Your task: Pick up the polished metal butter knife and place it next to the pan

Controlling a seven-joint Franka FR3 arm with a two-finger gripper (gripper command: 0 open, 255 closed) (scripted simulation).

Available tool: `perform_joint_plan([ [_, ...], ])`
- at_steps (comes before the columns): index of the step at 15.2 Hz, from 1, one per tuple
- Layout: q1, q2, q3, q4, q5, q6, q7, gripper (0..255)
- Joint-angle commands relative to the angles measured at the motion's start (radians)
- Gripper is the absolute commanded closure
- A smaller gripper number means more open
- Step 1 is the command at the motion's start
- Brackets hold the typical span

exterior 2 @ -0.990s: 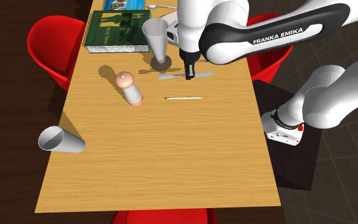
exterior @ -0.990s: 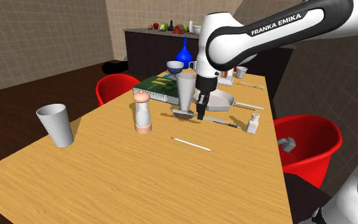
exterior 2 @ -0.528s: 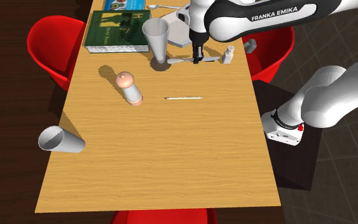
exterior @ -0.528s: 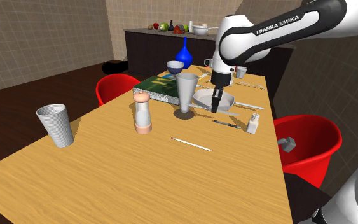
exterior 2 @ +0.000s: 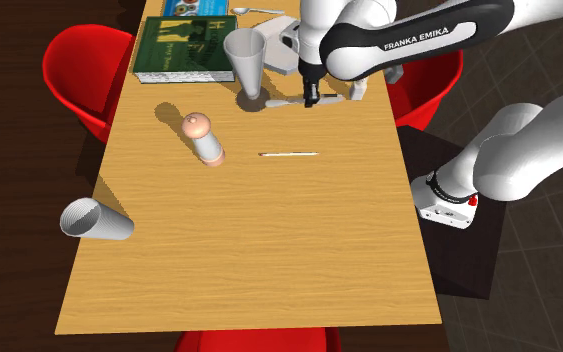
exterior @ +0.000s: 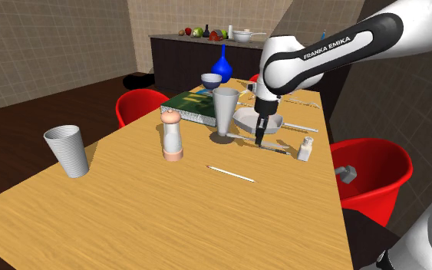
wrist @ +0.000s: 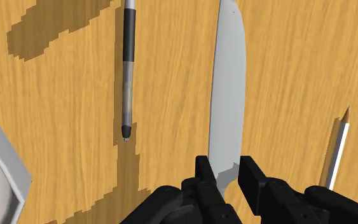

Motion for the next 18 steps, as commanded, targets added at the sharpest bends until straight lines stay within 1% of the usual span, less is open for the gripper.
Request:
perform_joint_plan([
  [1,-0.001,0.013,0.000,-0.016,-0.001,0.029,-0.001,255],
  [10,-0.001,0.081,0.002,-0.075,-0.008,0.156,0.004,255],
  [18,0.000,0.081,0.002,-0.075,-0.008,0.155,0.004,255],
])
